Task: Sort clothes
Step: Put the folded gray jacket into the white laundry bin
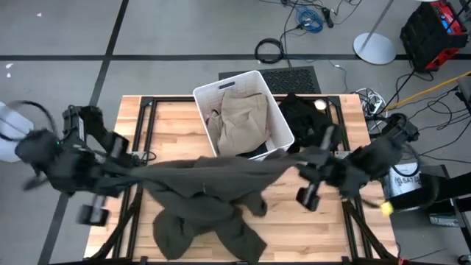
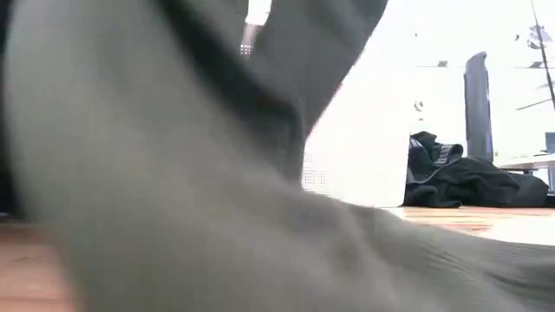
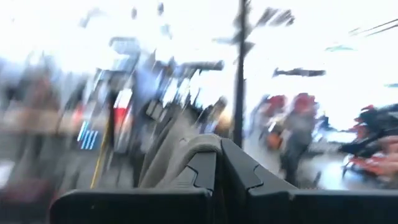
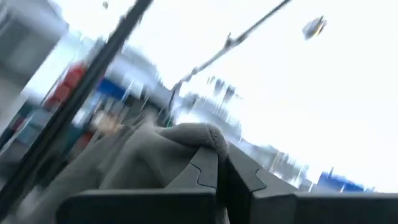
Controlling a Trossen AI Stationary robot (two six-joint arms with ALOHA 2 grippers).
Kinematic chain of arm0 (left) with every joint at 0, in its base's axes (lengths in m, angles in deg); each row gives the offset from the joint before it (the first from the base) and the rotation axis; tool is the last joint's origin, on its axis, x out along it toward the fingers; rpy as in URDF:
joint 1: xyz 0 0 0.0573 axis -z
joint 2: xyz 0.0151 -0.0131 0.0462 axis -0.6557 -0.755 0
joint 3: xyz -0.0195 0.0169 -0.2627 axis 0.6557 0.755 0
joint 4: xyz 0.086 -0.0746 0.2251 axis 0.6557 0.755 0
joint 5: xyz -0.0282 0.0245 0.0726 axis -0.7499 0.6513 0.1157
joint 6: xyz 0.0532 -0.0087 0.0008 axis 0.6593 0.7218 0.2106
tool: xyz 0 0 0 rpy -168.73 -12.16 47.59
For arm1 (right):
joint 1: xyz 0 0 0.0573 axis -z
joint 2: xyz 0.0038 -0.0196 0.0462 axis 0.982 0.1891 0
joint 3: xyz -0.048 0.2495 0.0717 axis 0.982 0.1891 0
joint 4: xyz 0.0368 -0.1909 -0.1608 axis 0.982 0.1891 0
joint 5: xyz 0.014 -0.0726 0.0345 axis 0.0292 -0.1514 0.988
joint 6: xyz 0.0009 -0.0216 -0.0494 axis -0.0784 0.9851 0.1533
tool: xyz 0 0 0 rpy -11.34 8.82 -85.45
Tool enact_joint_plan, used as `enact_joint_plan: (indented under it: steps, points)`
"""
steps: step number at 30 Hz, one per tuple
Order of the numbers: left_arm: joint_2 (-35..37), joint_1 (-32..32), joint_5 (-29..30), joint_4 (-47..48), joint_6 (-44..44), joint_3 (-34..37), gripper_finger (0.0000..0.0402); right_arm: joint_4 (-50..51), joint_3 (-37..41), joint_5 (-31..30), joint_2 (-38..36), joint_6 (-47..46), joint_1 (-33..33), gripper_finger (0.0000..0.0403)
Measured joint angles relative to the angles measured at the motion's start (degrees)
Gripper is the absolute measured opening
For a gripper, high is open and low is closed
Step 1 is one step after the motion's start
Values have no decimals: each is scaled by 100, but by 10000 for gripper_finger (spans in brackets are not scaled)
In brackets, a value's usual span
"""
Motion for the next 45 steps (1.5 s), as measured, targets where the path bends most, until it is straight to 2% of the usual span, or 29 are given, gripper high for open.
enact_joint_plan:
  steps: [3, 9, 13, 16, 18, 24, 27, 30, 36, 41, 45]
  points:
    - [138, 25, -898, -795, 1332, -13, 10, -905, -50, 860, -20, 751, 91, 0]
    - [181, 15, -1746, -843, 2717, -647, 9, -638, -796, 2466, 31, 1362, 409, 0]
    - [120, -85, -2034, -816, 3241, -1194, 9, 154, -1720, 3158, 242, 1032, 938, 0]
    - [83, -255, -2145, -539, 3366, -1556, 9, 983, -2651, 3330, 666, 328, 1570, 0]
    - [74, -363, -1983, -265, 3364, -1783, 9, 1656, -3324, 3356, 1036, -150, 2034, 0]
    - [157, -501, -829, 278, 3373, -2137, 9, 3645, -4855, 3184, 1989, -1340, 3217, 0]
    - [231, -501, -623, 304, 3362, -2142, 9, 3985, -4785, 3150, 1905, -1836, 3571, 0]
    - [279, -496, -556, 351, 3346, -2142, 9, 4600, -4808, 3153, 1687, -1955, 3709, 0]
    - [299, -227, 131, 626, 3195, -2142, 9, 5825, -4824, 3134, 1149, -2177, 3498, 0]
    - [167, 93, 275, 2019, 1818, -2138, 9, 7268, -4827, 3141, 770, -2930, 2951, 0]
    - [-248, 241, 286, 2582, 963, -2132, 9, 8112, -4822, 3084, 741, -3574, 2281, 0]
